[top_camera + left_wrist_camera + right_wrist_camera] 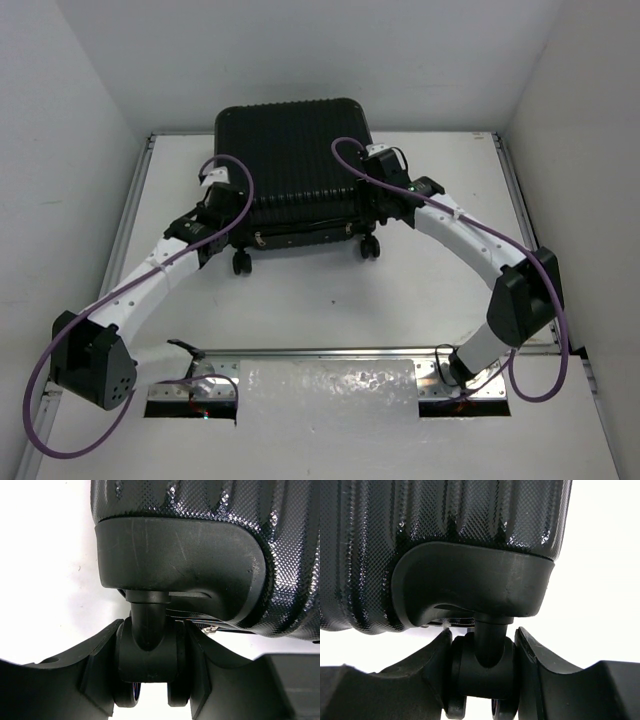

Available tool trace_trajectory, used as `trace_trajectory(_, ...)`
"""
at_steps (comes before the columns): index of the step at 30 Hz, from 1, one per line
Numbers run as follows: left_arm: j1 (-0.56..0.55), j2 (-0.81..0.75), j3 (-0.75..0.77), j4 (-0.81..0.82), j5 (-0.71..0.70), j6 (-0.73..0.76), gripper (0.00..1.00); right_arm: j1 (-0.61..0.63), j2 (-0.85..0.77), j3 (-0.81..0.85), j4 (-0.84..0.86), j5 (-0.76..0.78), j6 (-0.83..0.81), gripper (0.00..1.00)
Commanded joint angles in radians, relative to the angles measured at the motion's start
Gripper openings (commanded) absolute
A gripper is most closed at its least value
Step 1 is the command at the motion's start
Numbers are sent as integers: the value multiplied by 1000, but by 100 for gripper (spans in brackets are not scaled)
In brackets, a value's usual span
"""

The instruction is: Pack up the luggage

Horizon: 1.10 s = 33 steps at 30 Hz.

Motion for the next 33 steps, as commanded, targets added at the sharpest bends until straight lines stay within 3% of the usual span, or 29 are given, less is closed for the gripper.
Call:
trace_trajectory(1,-22,11,72,219,133,-22,0,45,-49,22,61,-84,-27,39)
trace_trajectory(2,-23,11,71,221,136,-24,0,45,-52,17,63,-93,-46,42)
trace_trajectory(4,-23,14,55,224,133,-27,0,45,-86,-30,78,-108,-47,62)
trace_trajectory(5,-23,14,45,225,131,-26,0,47,-135,-62,128,-129,-50,68)
trace_trajectory(7,-23,12,35,229,133,-27,0,59,-193,-177,193,-137,-55,70)
trace_trajectory(12,-23,17,12,248,151,-27,0,93,-318,-427,458,-139,-63,62)
trace_trajectory(18,-22,17,2,250,154,-27,0,197,-244,-570,672,-4,-67,53)
trace_trajectory(23,-23,8,3,239,151,-23,0,196,-126,-546,793,184,-78,50)
trace_trajectory(33,-25,-34,-12,225,131,-23,0,140,47,-417,870,209,-87,39)
